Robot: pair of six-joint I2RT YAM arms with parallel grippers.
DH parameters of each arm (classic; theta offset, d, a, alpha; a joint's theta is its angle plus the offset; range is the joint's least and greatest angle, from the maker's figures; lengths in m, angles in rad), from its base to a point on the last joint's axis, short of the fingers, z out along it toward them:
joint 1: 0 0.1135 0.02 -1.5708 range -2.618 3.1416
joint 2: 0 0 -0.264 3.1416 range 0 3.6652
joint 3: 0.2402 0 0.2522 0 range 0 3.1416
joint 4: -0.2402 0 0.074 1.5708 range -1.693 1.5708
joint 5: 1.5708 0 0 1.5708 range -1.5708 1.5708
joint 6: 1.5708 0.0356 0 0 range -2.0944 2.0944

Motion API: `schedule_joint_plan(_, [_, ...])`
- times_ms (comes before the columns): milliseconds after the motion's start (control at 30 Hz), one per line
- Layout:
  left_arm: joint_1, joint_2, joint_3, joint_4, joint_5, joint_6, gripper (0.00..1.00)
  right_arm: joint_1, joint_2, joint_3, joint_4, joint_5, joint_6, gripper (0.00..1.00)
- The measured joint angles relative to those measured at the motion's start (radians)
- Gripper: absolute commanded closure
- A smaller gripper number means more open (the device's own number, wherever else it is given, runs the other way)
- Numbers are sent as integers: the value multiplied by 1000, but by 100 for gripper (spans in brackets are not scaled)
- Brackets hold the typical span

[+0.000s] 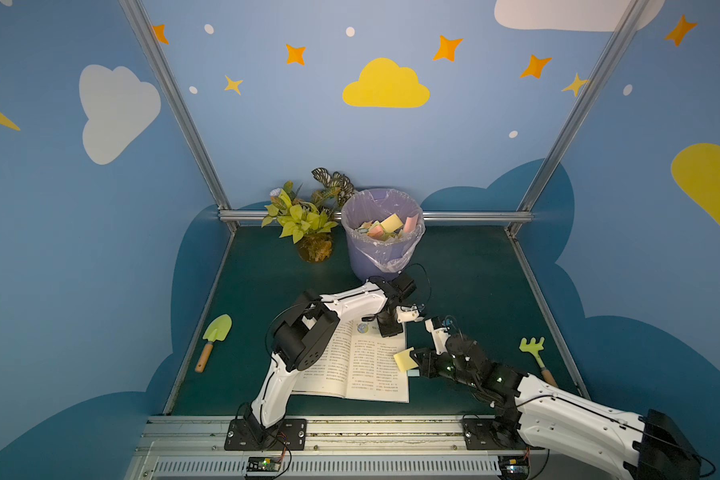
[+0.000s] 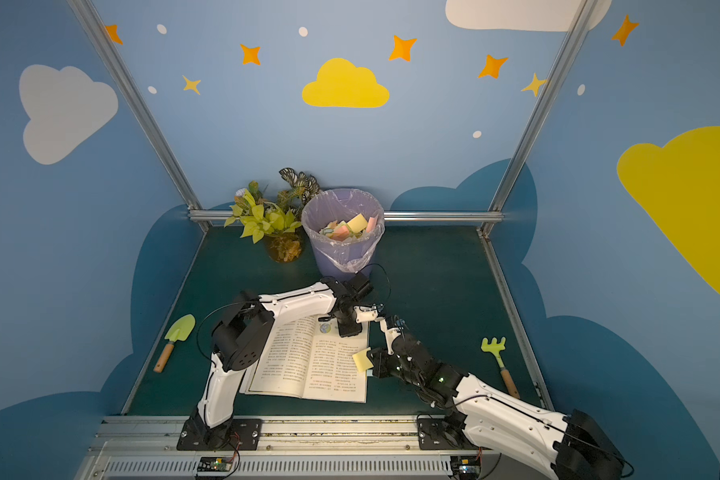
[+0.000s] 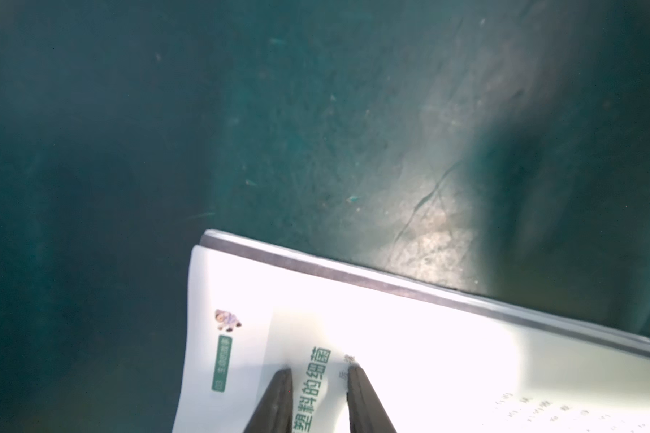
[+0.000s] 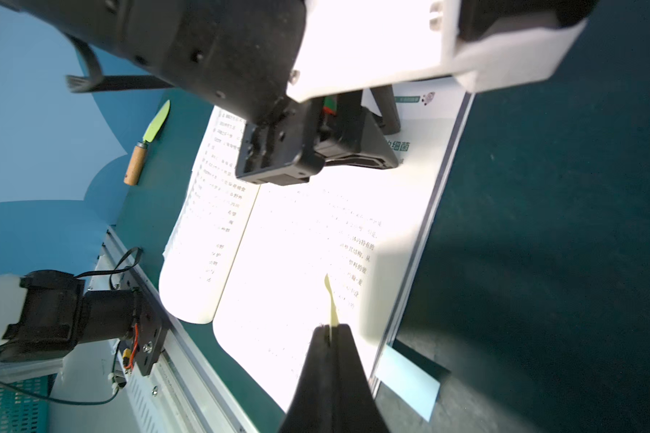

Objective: Peel off the used sticky note
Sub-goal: Tear off the note from the book, then place the note in the trash bin.

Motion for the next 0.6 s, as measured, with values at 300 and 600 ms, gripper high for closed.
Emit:
schedule_joint_plan(300, [17,-204,-113,-56,117,-6,66,11,-181,142,-247,36,-3,100])
schedule_joint_plan(600, [272,-612,-294,-58,340,-36,59,9,-219,289,-354,107,-62,100])
